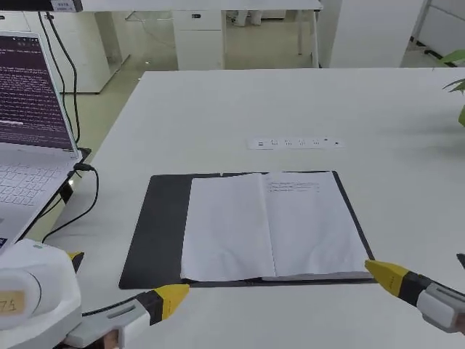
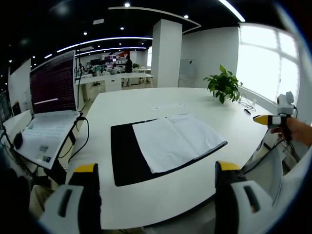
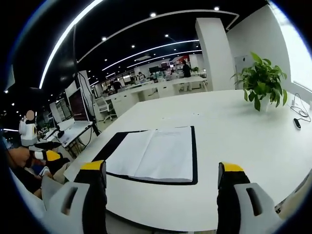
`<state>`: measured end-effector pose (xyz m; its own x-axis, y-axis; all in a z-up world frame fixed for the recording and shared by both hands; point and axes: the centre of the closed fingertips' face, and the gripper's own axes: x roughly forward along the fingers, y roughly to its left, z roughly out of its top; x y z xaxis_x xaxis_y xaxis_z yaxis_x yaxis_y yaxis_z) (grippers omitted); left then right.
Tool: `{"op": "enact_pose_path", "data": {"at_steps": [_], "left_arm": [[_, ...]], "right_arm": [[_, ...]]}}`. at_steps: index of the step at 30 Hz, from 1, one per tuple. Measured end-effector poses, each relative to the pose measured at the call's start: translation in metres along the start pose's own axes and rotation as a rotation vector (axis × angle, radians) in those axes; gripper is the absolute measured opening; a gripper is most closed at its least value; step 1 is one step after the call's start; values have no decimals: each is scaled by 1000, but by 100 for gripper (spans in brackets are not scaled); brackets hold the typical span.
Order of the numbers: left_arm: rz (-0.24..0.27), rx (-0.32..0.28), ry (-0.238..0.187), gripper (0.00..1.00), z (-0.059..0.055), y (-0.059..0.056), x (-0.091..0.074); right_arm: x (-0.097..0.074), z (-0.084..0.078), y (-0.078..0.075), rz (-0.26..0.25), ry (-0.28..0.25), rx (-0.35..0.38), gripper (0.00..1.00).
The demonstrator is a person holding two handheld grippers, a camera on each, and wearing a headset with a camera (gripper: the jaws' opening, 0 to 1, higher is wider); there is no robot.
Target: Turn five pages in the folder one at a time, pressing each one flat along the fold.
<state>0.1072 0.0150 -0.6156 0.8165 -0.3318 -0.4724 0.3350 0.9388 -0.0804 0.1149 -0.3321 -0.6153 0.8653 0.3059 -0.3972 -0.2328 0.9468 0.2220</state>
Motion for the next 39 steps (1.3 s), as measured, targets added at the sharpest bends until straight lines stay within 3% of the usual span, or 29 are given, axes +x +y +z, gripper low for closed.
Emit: {"op": "enact_pose_path", "data": {"at_steps": [6, 9, 12, 17, 24, 33, 39], "left_arm": [[-32, 17, 21, 99, 1, -12, 18], [-63, 30, 28, 94, 4, -24, 30], [-86, 38, 26, 97, 7, -34, 41], [-135, 71, 56, 96, 3, -53, 68], [-202, 133, 83, 94, -2, -87, 106], [-287, 171, 126, 89, -10, -135, 154], [-313, 189, 151, 85, -17, -157, 183]], "right_arm": [[3, -4, 3, 5, 17, 1, 94], [4, -5, 5, 7, 16, 26, 93], [4, -4, 4, 3, 11, 25, 92], [4, -4, 1, -1, 4, 38, 92], [0, -5, -2, -9, -12, 57, 92], [0, -6, -4, -4, -18, 68, 92], [2, -3, -7, -2, -23, 79, 92]]}}
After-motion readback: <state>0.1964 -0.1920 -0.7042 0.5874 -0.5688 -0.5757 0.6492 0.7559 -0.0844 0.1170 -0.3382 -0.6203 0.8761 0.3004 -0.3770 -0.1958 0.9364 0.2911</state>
